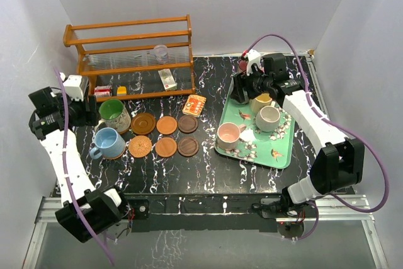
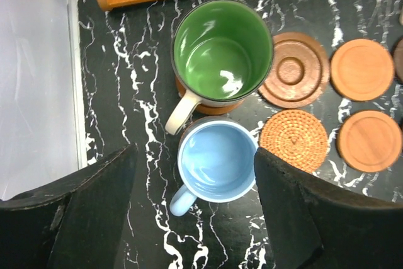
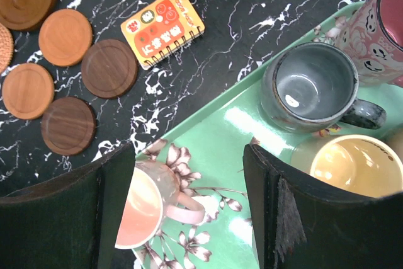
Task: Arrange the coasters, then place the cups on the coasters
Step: Pick up the cup from the tray, then place the cup on the coaster.
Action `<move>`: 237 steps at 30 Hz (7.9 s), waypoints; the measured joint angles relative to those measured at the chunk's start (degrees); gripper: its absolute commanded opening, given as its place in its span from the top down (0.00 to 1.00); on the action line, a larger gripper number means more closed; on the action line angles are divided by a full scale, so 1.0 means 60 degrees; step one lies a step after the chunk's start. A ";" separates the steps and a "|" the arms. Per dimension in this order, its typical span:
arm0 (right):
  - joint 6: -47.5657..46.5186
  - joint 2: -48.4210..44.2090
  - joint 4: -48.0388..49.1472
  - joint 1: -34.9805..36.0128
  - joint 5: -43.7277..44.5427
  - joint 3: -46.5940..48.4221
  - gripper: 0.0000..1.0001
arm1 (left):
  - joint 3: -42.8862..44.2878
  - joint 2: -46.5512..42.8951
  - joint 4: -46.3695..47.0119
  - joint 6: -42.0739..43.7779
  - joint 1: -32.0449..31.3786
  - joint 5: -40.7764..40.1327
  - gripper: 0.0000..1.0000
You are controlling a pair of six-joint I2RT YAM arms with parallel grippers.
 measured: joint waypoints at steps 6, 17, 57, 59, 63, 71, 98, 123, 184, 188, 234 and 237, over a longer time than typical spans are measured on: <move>-0.0608 0.0004 -0.0408 -0.0011 0.0554 0.0015 0.32 | 0.1071 0.0448 -0.0408 -0.0211 -0.0397 0.0871 0.25; -0.0790 0.1060 -0.0583 -0.0495 0.2310 0.1300 0.32 | 0.1308 0.1377 0.0280 -0.0790 -0.3184 0.1213 0.21; -0.2171 0.8415 -0.2379 -0.1453 0.3111 0.9216 0.69 | 0.0066 0.2109 0.2120 -0.0404 -0.6062 0.2142 0.17; -0.2211 0.8415 -0.2397 -0.1457 0.3115 0.9216 0.73 | 0.0066 0.2171 0.2120 -0.0386 -0.6124 0.2120 0.17; -0.2248 0.8415 -0.2426 -0.1508 0.3122 0.9220 0.81 | 0.0066 0.2226 0.2120 -0.0361 -0.6178 0.2058 0.16; -0.1781 0.8448 -0.2565 -0.1519 0.3413 0.9307 0.90 | -0.0189 0.2222 0.2186 -0.0310 -0.6204 0.1978 0.14; -0.1075 0.7970 -0.2976 -0.1504 0.3792 0.8754 0.60 | -0.0390 0.2218 0.2175 -0.0080 -0.6488 0.1923 0.07; -0.3217 0.9198 -0.3107 -0.1515 0.2681 1.0218 0.97 | -0.0408 0.2390 0.2189 -0.0018 -0.6492 0.1639 0.01; 0.1985 0.1071 0.1005 0.2197 0.9544 0.2856 1.00 | 1.0244 0.9865 0.3548 -0.8229 -1.1118 -0.2047 0.60; 0.2390 0.1075 0.0874 0.2189 0.9337 0.2856 1.00 | 1.0313 0.9887 0.3435 -0.7949 -1.1180 -0.2390 0.82; 0.0794 -0.1621 0.1647 -0.0601 0.0994 -0.0379 0.15 | 0.6244 0.4736 -0.0685 0.0375 -0.8116 -0.1220 1.00; 0.0178 -0.1621 0.1574 -0.0929 0.0251 -0.0947 0.14 | 0.6124 0.4561 -0.1322 0.1239 -0.8174 -0.1005 1.00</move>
